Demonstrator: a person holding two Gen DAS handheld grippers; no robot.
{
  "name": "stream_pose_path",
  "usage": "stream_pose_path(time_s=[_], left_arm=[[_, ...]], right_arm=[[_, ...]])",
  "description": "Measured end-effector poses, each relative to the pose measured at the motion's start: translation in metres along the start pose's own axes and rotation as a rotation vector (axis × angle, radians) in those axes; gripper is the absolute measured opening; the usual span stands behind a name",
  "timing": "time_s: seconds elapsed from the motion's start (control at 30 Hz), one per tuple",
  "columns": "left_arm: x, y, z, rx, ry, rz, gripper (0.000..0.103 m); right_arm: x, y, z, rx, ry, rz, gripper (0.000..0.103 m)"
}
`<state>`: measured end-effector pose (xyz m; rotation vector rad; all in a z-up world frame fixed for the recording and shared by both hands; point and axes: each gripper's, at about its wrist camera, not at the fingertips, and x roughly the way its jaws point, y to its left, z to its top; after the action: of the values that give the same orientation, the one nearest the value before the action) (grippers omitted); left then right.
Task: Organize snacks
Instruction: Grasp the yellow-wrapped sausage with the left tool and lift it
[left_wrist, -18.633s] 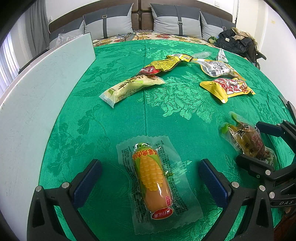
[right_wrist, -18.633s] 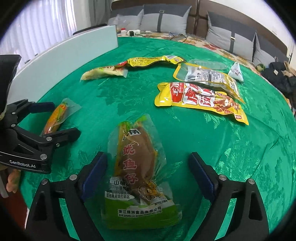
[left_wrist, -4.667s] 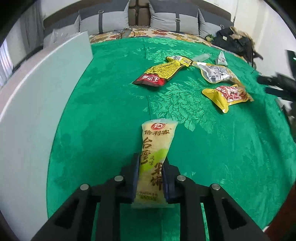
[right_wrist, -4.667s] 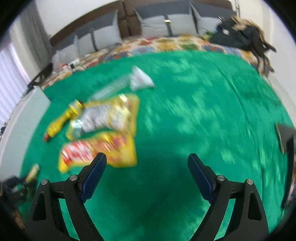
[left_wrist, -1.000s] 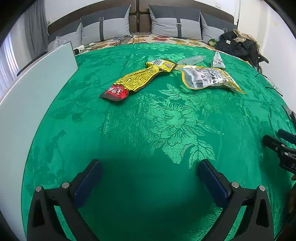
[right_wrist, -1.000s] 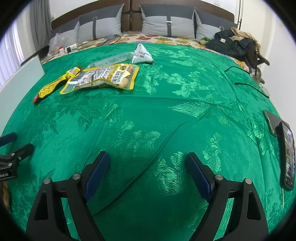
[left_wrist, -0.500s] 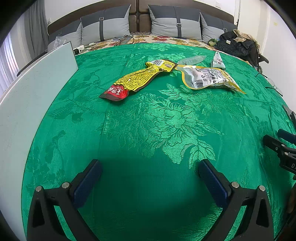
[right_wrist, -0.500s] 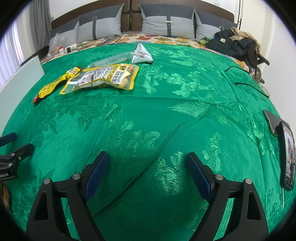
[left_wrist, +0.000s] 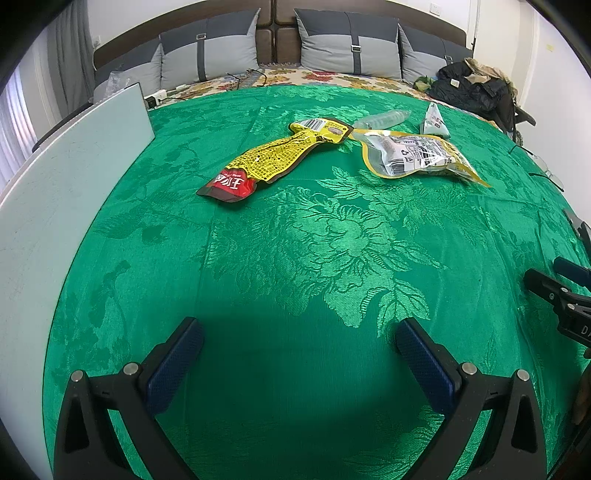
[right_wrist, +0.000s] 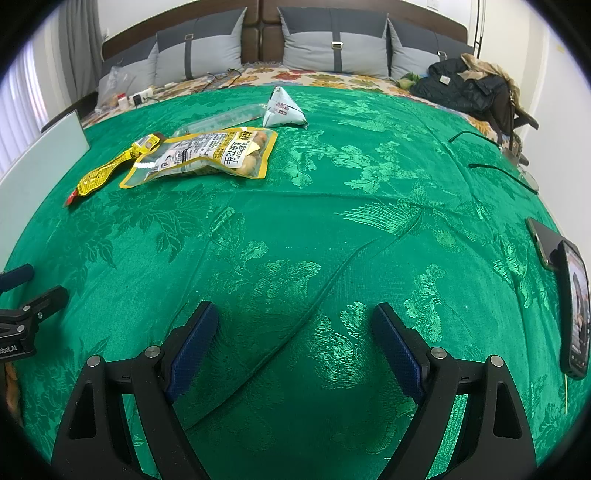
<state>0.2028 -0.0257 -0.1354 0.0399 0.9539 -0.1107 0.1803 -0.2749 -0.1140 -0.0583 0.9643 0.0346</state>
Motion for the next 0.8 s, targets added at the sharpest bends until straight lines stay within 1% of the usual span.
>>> stream_pose_path(time_s=[0.07, 0.13, 0.2, 0.27, 0.3, 0.37, 0.4, 0.43, 0.5, 0.53, 0.57, 0.6, 0.63, 0.67, 0.7, 0.73, 0.77, 0.8], left_arm=[[0.004, 0.001, 0.009, 0.024, 0.046, -0.023, 0.103], [0.008, 0.008, 0.025, 0.007, 0.081, -0.073, 0.103], [0.008, 0.016, 0.047, -0.016, 0.073, -0.1, 0.103], [0.01, 0.022, 0.072, -0.016, 0.057, -0.088, 0.103], [0.017, 0.024, 0.089, -0.01, 0.063, -0.08, 0.103], [0.039, 0.025, 0.119, 0.027, 0.117, -0.078, 0.103], [0.048, 0.025, 0.128, 0.05, 0.134, -0.06, 0.103], [0.059, 0.023, 0.139, 0.091, 0.141, -0.018, 0.102], [0.075, 0.023, 0.151, 0.143, 0.169, 0.011, 0.103], [0.088, 0.023, 0.154, 0.166, 0.205, 0.022, 0.102], [0.098, 0.029, 0.156, 0.169, 0.23, 0.004, 0.103], [0.098, 0.035, 0.159, 0.145, 0.223, -0.03, 0.103], [0.102, 0.043, 0.161, 0.113, 0.246, -0.053, 0.102], [0.102, 0.047, 0.159, 0.101, 0.25, -0.062, 0.097], [0.097, 0.05, 0.156, 0.109, 0.226, -0.07, 0.081], [0.089, 0.052, 0.153, 0.128, 0.198, -0.085, 0.071], [0.086, 0.055, 0.15, 0.134, 0.196, -0.088, 0.061], [0.083, 0.057, 0.146, 0.139, 0.193, -0.09, 0.054]], right_arm=[[0.0, 0.0, 0.0, 0.0, 0.0, 0.0, 0.088], [0.0, 0.0, 0.0, 0.0, 0.0, 0.0, 0.088], [0.0, 0.0, 0.0, 0.0, 0.0, 0.0, 0.088], [0.0, 0.0, 0.0, 0.0, 0.0, 0.0, 0.088], [0.0, 0.0, 0.0, 0.001, 0.0, 0.0, 0.088], [0.0, 0.0, 0.0, 0.0, 0.0, 0.0, 0.088], [0.0, 0.0, 0.0, 0.0, 0.0, 0.0, 0.088], [0.0, 0.0, 0.0, 0.001, 0.0, 0.0, 0.088], [0.0, 0.0, 0.0, 0.0, 0.0, 0.0, 0.088], [0.0, 0.0, 0.0, 0.001, 0.0, 0.0, 0.088], [0.0, 0.0, 0.0, 0.001, 0.0, 0.0, 0.088], [0.0, 0.0, 0.0, 0.001, 0.0, 0.0, 0.088], [0.0, 0.0, 0.0, 0.001, 0.0, 0.001, 0.088], [0.0, 0.0, 0.0, 0.001, 0.0, 0.001, 0.088], [0.0, 0.0, 0.0, 0.001, 0.0, 0.001, 0.088], [0.0, 0.0, 0.0, 0.001, 0.0, 0.002, 0.089], [0.0, 0.0, 0.0, 0.001, 0.0, 0.003, 0.089], [0.0, 0.0, 0.0, 0.002, 0.0, 0.004, 0.089]])
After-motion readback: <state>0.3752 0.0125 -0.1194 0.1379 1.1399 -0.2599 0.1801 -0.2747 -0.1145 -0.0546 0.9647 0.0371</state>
